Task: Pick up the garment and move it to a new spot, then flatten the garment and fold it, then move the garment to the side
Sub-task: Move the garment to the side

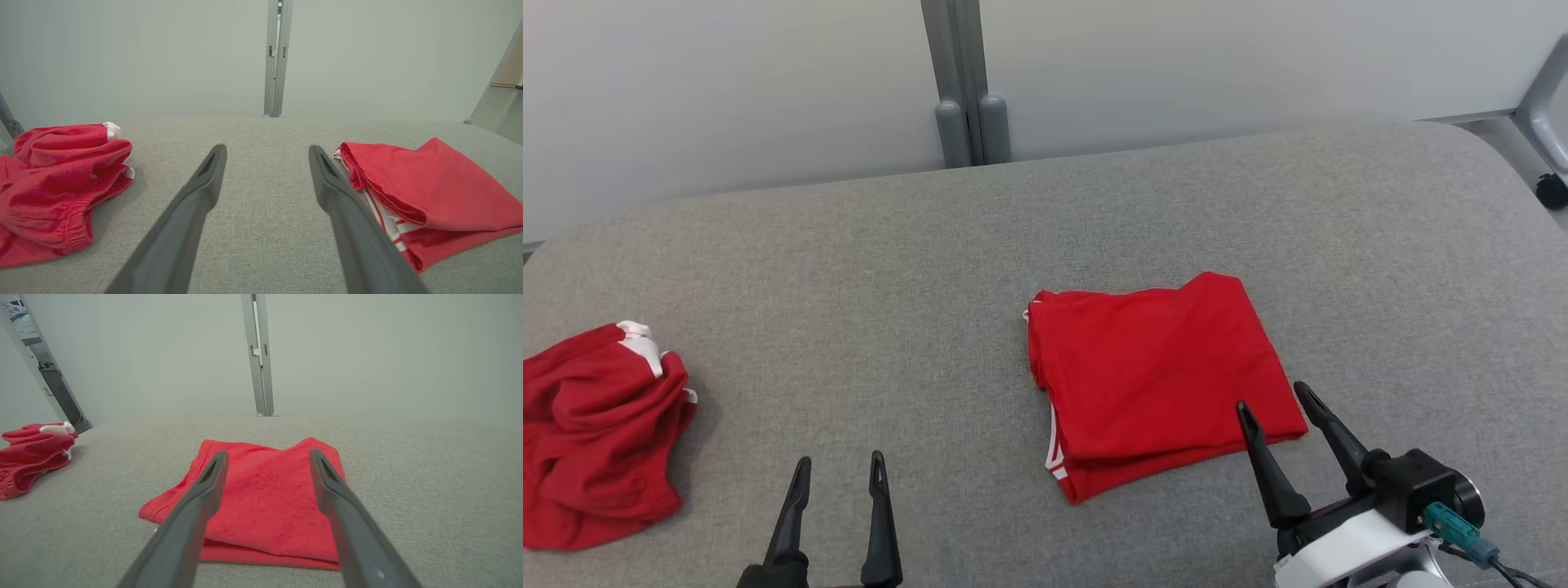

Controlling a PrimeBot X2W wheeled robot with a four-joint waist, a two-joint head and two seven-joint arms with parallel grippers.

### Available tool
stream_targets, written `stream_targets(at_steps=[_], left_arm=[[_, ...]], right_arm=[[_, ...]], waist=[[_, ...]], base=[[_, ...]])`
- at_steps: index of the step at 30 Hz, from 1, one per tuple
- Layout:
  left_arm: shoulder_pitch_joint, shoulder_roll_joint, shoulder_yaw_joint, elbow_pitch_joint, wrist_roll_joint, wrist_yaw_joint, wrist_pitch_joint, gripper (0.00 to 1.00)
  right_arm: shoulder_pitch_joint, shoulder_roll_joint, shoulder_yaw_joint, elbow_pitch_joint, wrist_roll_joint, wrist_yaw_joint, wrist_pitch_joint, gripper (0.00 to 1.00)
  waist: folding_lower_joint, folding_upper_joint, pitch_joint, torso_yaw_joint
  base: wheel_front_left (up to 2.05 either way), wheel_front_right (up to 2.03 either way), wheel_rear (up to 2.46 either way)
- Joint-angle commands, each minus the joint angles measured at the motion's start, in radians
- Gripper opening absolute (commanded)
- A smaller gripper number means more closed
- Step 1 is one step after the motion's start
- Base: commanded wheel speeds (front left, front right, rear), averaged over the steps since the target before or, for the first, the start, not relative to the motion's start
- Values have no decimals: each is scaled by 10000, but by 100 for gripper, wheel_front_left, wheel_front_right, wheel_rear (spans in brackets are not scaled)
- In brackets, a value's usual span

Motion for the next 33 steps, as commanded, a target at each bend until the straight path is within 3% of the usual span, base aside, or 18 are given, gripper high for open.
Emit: stream_targets(at_steps=[1,8,14,19,26,30,31,32,33], left_arm=[[-233,4,-50,-34,110,-7,-32,100],[-831,5,-285,-271,205,84,-30,100],[-1340,7,-591,-292,279,70,-30,100],[-1689,8,-798,-285,328,106,-30,100],[-2133,8,-1028,-291,422,128,-32,100],[-2281,8,-1104,-276,506,133,-32,100],[-2314,8,-1130,-279,513,144,-30,100],[-2341,8,-1145,-287,523,154,-32,100],[-2365,8,-1152,-294,546,158,-30,100]], right_arm=[[-248,-130,31,22,225,-18,-28,100],[-1206,-962,366,571,2094,-16,-28,100],[-2440,-2227,1066,1863,5121,-13,-28,100],[-3325,-3406,2027,2569,7430,-10,617,100],[-4279,-4567,3315,2399,10014,-10,1603,100],[-4557,-4855,3778,2289,10673,-10,1822,99],[-4624,-4933,3906,2236,10790,-10,1822,53],[-4711,-4997,4013,2201,10886,-10,1791,16],[-4775,-5046,4087,2180,10952,-10,1757,0]], waist=[[0,0,183,81],[0,0,1057,253],[0,0,1719,436],[0,0,2237,652],[0,0,2953,861],[0,0,3141,886],[0,0,3189,887],[0,0,3243,878],[0,0,3285,868]], base=[[0,0,0],[0,0,0],[0,0,0],[0,0,0],[0,0,0],[0,0,0],[0,0,0],[0,0,0],[0,0,0]])
